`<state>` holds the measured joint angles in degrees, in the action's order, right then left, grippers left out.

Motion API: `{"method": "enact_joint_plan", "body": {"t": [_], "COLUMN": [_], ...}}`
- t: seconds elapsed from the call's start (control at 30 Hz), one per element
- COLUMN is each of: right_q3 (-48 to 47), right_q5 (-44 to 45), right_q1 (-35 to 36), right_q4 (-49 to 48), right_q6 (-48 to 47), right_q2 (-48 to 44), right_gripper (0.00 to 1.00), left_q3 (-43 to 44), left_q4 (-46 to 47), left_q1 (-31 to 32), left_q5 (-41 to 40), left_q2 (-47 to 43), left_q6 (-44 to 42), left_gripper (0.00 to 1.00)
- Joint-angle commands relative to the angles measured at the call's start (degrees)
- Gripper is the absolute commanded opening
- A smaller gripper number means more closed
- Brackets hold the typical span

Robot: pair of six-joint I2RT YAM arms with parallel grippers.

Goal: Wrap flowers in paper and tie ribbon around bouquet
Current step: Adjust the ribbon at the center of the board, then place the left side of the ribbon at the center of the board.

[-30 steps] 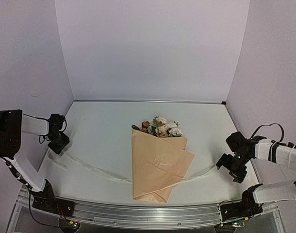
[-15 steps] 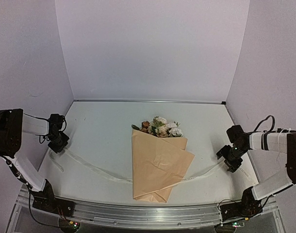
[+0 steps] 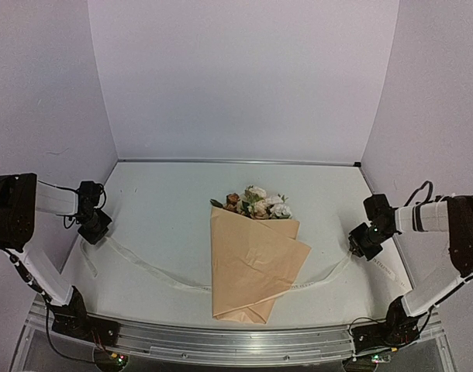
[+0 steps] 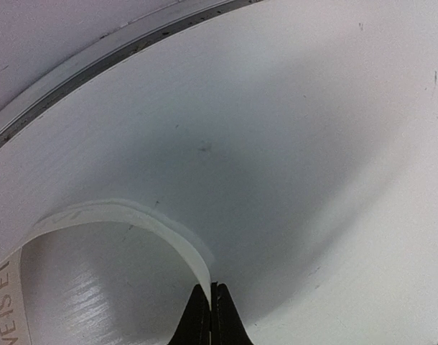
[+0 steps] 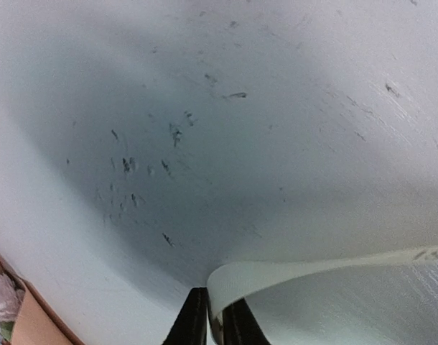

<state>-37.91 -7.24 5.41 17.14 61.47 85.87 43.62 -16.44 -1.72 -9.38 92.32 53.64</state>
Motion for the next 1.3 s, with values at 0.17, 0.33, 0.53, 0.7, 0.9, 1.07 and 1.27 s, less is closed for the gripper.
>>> {"method": "enact_joint_plan", "body": {"t": [0.17, 0.33, 0.53, 0.7, 0.9, 1.07, 1.27], "right_q3": [-1.51, -5.27, -10.14, -13.36, -14.99, -15.24, -14.47], "right_q5": [-0.02, 0.75, 0.53, 0.81, 2.12, 1.37, 2.06], "right_q1": [-4.1, -7.55, -10.63, -12.15, -15.24, -15.92, -15.94], "right_q4": [4.76, 7.47, 8.88, 10.06, 12.5, 13.92, 16.94], "right_q6": [-2.03, -3.77, -3.8, -3.97, -4.91, -5.92, -8.15], "right_q2": [0.51, 0.39, 2.19, 3.41, 2.32, 0.33, -4.29], "right_gripper": [0.0, 0.0, 0.0, 0.0, 0.0, 0.0, 0.0], "left_q3": [3.98, 5.64, 5.4, 6.08, 3.52, 1.67, 4.74], "left_q4": [2.62, 5.74, 14.32, 17.96, 22.49, 26.9, 30.92], "left_q1": [-0.15, -0.21, -0.04, 0.18, 1.45, 1.45, 2.62], "left_q5": [4.81, 7.83, 16.31, 19.66, 20.86, 19.98, 23.89], "left_q2": [-1.01, 0.51, 2.96, 4.27, 2.33, 0.57, 0.62], "left_q6": [-3.66, -4.16, -3.43, -2.6, -1.89, -0.89, -2.76], "left_gripper": [0.0, 0.0, 0.0, 0.0, 0.0, 0.0, 0.0]}}
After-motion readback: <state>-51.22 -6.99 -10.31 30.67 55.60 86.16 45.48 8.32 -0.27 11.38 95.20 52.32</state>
